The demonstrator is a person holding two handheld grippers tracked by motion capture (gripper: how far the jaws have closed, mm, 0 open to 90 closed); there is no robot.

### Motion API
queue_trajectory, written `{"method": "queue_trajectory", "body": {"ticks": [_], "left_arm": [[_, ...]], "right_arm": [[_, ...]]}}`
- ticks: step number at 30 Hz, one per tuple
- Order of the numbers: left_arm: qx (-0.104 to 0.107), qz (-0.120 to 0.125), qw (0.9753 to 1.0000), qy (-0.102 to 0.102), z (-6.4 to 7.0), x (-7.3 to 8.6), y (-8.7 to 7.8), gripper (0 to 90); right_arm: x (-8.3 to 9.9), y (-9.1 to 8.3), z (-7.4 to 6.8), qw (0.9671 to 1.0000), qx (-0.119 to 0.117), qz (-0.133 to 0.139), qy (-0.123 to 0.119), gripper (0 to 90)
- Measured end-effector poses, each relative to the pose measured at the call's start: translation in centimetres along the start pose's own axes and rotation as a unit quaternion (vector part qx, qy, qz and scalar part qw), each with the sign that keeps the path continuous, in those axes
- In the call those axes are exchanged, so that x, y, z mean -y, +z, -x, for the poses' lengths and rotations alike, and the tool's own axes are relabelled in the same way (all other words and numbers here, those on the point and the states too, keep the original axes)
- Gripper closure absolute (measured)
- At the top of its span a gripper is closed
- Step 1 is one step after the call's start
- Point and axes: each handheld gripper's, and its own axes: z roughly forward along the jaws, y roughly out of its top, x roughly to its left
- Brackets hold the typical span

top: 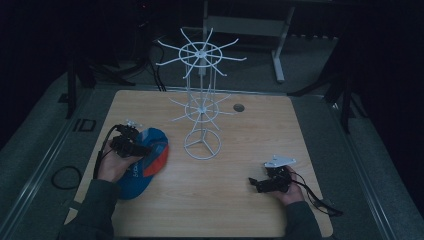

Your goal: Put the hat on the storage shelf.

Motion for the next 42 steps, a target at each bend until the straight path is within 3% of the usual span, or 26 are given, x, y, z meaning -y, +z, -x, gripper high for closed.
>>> {"method": "queue_trajectory", "body": {"ticks": [8,14,17,21,42], "left_arm": [[-0.003,-0.022,0.9997,-0.004,0.0,0.1,1.1,35.5],[-0.006,-0.038,0.9992,-0.008,-0.2,0.3,1.2,59.7],[-0.020,-0.047,0.9987,0.001,-0.2,0.3,1.0,74.5],[-0.031,-0.045,0.9985,0.006,-0.1,0.2,0.7,86.0],[-0.034,-0.012,0.9992,0.017,-0.3,0.1,-1.7,88.1]], "right_arm": [[0.0,0.0,0.0,1.0000,0.000,0.000,0.001,10.4],[0.0,0.0,0.0,1.0000,0.000,0.000,0.001,10.4],[0.0,0.0,0.0,1.0000,0.000,0.000,0.001,10.4],[0.0,0.0,0.0,1.0000,0.000,0.000,0.001,10.4],[0.0,0.0,0.0,1.0000,0.000,0.000,0.001,10.4]]}}
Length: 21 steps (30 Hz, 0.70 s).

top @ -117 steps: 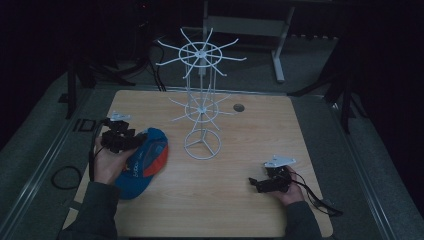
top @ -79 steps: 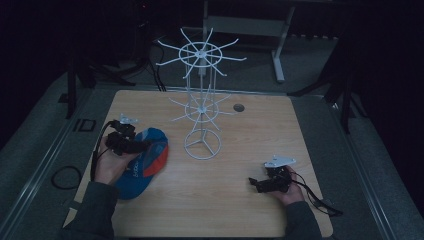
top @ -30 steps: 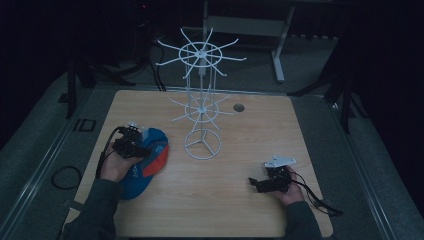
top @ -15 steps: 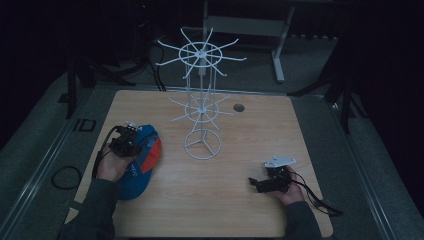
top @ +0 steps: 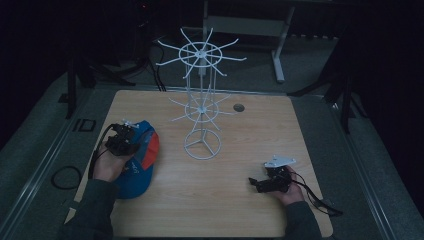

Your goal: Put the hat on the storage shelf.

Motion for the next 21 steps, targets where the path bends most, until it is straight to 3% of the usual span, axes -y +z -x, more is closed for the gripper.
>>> {"method": "queue_trajectory", "body": {"ticks": [21], "left_arm": [[0.011,0.052,0.9986,-0.006,-0.3,-0.4,-3.0,88.3]], "right_arm": [[0.0,0.0,0.0,1.0000,0.000,0.001,0.000,10.4]]}}
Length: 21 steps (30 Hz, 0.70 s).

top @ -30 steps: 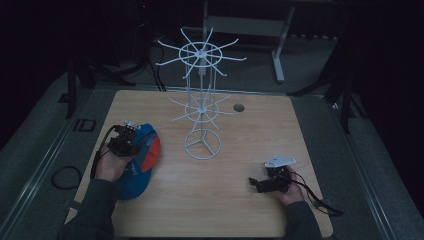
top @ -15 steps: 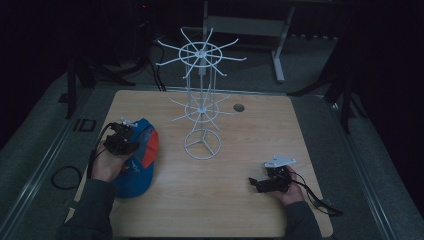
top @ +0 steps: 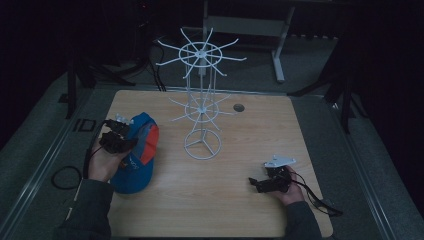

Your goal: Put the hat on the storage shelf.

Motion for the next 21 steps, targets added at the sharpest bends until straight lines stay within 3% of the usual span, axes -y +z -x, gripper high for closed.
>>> {"method": "queue_trajectory", "body": {"ticks": [13,21], "left_arm": [[0.004,0.033,0.9994,0.011,0.4,-0.6,-2.1,88.5],[0.005,0.051,0.9986,0.007,0.5,-0.9,-3.1,88.4]], "right_arm": [[0.0,0.0,0.0,1.0000,0.000,-0.001,0.000,10.4],[0.0,0.0,0.0,1.0000,-0.001,-0.001,0.000,10.4]]}}
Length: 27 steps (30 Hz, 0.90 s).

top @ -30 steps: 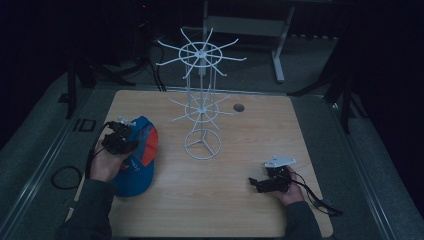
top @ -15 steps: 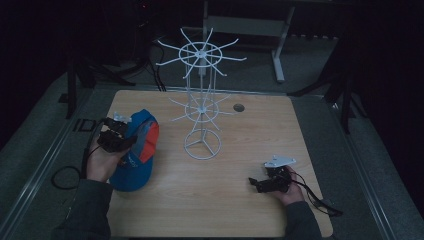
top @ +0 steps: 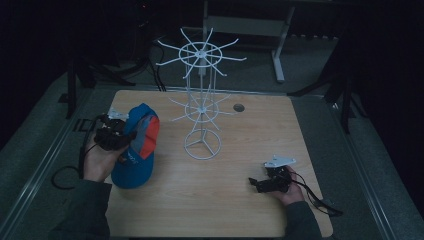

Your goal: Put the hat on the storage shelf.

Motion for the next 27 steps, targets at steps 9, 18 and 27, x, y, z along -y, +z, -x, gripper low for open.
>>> {"method": "queue_trajectory", "body": {"ticks": [9,18,27], "left_arm": [[-0.001,0.019,0.9998,0.001,0.2,-0.4,-1.2,88.4],[0.018,0.041,0.9990,-0.008,0.0,-0.6,-2.2,88.4],[0.016,0.057,0.9982,-0.009,0.1,-0.8,-3.1,88.4]], "right_arm": [[0.0,0.0,0.0,1.0000,0.001,0.001,0.000,10.4],[0.0,0.0,0.0,1.0000,0.001,0.001,0.000,10.4],[0.0,0.0,0.0,1.0000,0.001,0.001,0.001,10.4]]}}
